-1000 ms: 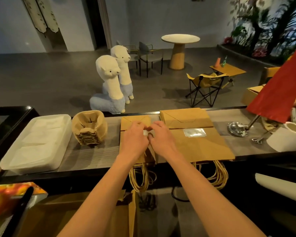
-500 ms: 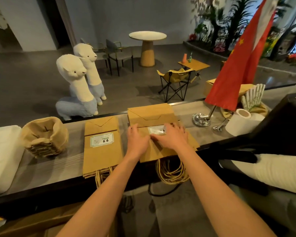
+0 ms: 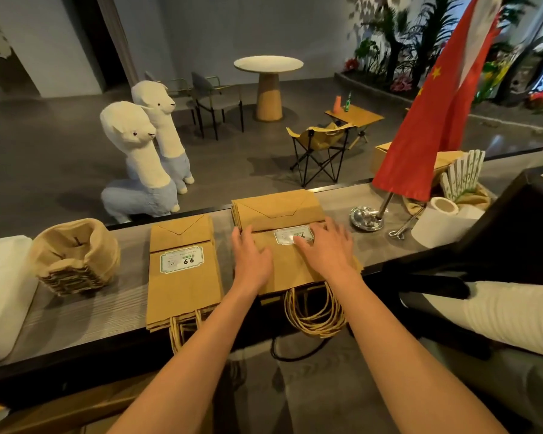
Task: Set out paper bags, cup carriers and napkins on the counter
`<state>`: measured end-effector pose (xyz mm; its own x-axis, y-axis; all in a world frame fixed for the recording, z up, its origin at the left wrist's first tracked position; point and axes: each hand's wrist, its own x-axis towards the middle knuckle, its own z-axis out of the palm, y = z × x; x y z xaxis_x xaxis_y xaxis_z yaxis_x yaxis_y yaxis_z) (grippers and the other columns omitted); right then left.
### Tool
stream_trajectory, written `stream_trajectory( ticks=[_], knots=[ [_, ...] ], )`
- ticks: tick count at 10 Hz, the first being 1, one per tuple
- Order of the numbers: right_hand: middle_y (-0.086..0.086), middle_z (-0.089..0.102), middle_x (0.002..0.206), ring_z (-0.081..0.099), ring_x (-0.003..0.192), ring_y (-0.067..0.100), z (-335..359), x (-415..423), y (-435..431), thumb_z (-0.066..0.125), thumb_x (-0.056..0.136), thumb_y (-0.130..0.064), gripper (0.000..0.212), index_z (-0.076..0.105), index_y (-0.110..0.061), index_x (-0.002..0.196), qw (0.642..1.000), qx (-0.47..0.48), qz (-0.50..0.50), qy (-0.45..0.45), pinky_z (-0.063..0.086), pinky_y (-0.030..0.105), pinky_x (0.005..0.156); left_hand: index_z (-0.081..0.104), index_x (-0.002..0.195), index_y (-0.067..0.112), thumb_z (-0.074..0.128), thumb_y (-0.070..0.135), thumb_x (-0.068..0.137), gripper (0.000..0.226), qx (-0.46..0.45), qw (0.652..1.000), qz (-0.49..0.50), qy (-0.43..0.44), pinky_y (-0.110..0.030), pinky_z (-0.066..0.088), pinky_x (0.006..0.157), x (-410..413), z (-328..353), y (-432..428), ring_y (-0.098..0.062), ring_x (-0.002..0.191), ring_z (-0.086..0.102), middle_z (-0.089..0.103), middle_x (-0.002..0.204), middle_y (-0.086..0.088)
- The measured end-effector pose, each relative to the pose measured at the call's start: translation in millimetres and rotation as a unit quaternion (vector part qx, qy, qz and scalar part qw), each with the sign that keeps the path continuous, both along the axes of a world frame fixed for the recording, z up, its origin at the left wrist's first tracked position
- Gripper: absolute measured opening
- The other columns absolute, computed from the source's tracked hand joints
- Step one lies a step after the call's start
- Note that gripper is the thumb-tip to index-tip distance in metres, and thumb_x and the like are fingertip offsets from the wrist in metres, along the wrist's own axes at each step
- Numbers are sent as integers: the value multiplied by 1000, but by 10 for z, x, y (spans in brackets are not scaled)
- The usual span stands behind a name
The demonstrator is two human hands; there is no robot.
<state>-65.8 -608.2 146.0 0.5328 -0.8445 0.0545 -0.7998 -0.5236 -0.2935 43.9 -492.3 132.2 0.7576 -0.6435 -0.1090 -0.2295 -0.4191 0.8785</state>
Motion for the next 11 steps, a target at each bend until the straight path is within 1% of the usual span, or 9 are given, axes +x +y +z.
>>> stream_trajectory(
  ticks=[2,3,5,6,7,8,9,10,11],
  knots=[
    [7,50,147,42,135,29,-39,48,227,40,102,-53,49,55,-20,136,997,-25,68,15,37,46,109,23,160,21,51,9,101,67,21,999,-27,25,-46,22,126,6,95,19,-24,156,12,1,170,3],
    [5,56,137,47,127,24,103,104,310,43,104,-48,41,59,-21,131,996,-56,59,-22,38,40,105,30,157,22,57,12,98,66,7,998,-29,-52,-44,34,120,60,229,118,-20,149,30,22,165,2],
    [-7,63,114,58,103,12,246,471,939,53,101,-31,21,67,-24,115,971,70,171,-153,49,31,84,49,143,20,57,20,99,45,26,987,43,-150,-40,46,104,327,340,680,-18,129,53,53,145,-1],
    [-8,59,118,60,104,13,155,698,1211,56,100,-31,22,66,-24,118,949,155,200,-189,52,33,89,57,135,21,56,21,97,39,71,970,96,-211,-45,42,108,516,250,1064,-22,128,52,59,137,-1],
    [-1,50,137,52,122,20,29,873,1398,56,99,-37,38,57,-22,135,952,169,231,-106,46,37,101,61,133,20,55,22,95,39,148,954,108,-238,-45,34,113,640,115,1398,-24,137,42,57,139,-1],
    [3,48,140,45,128,22,-43,959,1497,52,98,-39,39,58,-21,132,966,104,232,-54,40,39,106,56,141,15,50,23,100,42,167,963,54,-205,-41,35,113,697,43,1538,-23,139,43,48,151,-3],
    [1,51,136,47,125,20,-3,986,1600,55,99,-30,28,64,-20,122,969,68,224,-76,42,35,103,55,142,13,51,27,101,43,151,973,42,-168,-39,35,114,733,70,1554,-21,141,41,44,154,-3],
    [2,60,126,51,115,20,28,988,1648,50,102,-29,25,64,-19,119,967,51,243,-55,45,35,95,53,142,15,50,33,102,44,184,963,25,-194,-41,33,115,719,57,1557,-23,143,36,44,153,-3],
    [-1,65,110,57,98,16,136,991,1611,52,102,-28,19,67,-23,112,966,98,230,-68,45,28,72,53,142,17,49,31,103,41,173,959,36,-221,-46,30,118,705,109,1581,-25,151,25,44,154,-1]
  ],
)
